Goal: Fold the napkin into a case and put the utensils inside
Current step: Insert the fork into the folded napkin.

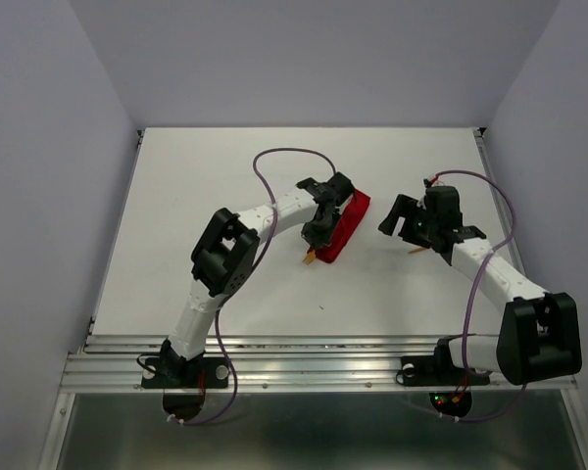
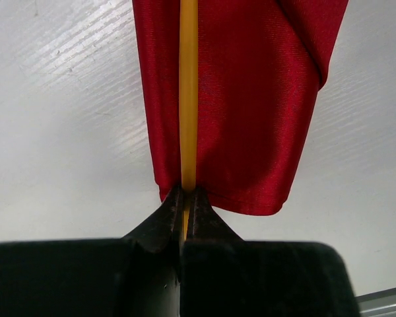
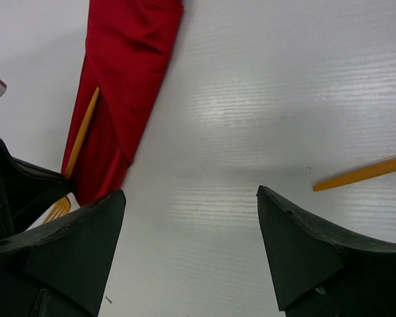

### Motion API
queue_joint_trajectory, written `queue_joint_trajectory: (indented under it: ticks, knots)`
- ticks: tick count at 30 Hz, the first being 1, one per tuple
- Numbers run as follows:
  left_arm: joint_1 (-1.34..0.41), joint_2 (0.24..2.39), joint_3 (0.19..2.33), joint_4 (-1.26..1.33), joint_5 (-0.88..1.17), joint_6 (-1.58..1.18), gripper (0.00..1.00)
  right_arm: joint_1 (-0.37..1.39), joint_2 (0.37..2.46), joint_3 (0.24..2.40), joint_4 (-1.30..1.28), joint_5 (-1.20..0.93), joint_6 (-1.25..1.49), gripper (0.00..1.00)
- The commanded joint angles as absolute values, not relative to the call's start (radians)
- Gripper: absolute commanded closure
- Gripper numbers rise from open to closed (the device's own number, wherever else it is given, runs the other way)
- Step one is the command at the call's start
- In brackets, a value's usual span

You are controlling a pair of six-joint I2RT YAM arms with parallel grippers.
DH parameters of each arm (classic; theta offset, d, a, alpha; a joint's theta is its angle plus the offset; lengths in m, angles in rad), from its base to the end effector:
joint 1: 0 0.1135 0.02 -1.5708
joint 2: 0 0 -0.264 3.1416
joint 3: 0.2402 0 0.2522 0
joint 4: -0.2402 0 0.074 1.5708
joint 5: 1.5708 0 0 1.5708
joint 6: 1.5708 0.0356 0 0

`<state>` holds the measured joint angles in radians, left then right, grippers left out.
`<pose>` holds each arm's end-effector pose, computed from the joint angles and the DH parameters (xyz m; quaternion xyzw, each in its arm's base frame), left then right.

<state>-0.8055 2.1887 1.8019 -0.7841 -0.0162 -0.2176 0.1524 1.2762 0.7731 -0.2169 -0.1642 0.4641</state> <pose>0.3226 -0.3350 0.1909 0.2824 0.9385 -0.0903 0.1771 0.2649 0.0466 0.2286 0.1075 0.9021 0.1960 0.3692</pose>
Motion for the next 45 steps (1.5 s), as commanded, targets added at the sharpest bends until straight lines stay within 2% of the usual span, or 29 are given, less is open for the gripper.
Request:
queue_joint_trajectory:
  ticks: [1,8,11,14,15,19,24,32,45]
  knots:
    - [-0.810,2.186,1.868,-0.821,-0.040,-0.212,1.00,0.158,1.247,0.767,-0.189,-0.155,0.466,0.14]
    - [-0.810,2.201,1.920,-0.848,-0.054,-0.215,1.00,0.158,1.265,0.784,-0.169,-0.173,0.468,0.14]
    - [-0.810,2.207,1.944,-0.854,-0.052,-0.215,1.00,0.158,1.336,0.825,-0.094,-0.150,0.471,0.17]
    - [-0.810,2.212,1.951,-0.854,-0.046,-0.212,1.00,0.158,1.501,0.931,-0.069,-0.120,0.472,0.34]
    - [-0.810,2.215,1.954,-0.854,-0.043,-0.210,1.00,0.158,1.549,0.968,-0.068,-0.114,0.474,0.46]
    - [-0.810,2.233,1.977,-0.854,-0.031,-0.206,1.00,0.158,1.758,1.138,-0.052,-0.103,0.486,0.68]
    - [-0.805,2.269,2.031,-0.874,-0.026,-0.201,1.00,0.158,1.935,1.303,-0.040,-0.046,0.515,0.68]
    - [-0.798,2.283,2.037,-0.890,-0.041,-0.196,1.00,0.158,2.091,1.440,-0.029,-0.052,0.518,0.68]
    - [-0.793,2.223,1.936,-0.861,-0.051,-0.202,1.00,0.158,2.167,1.543,-0.012,-0.109,0.529,0.65]
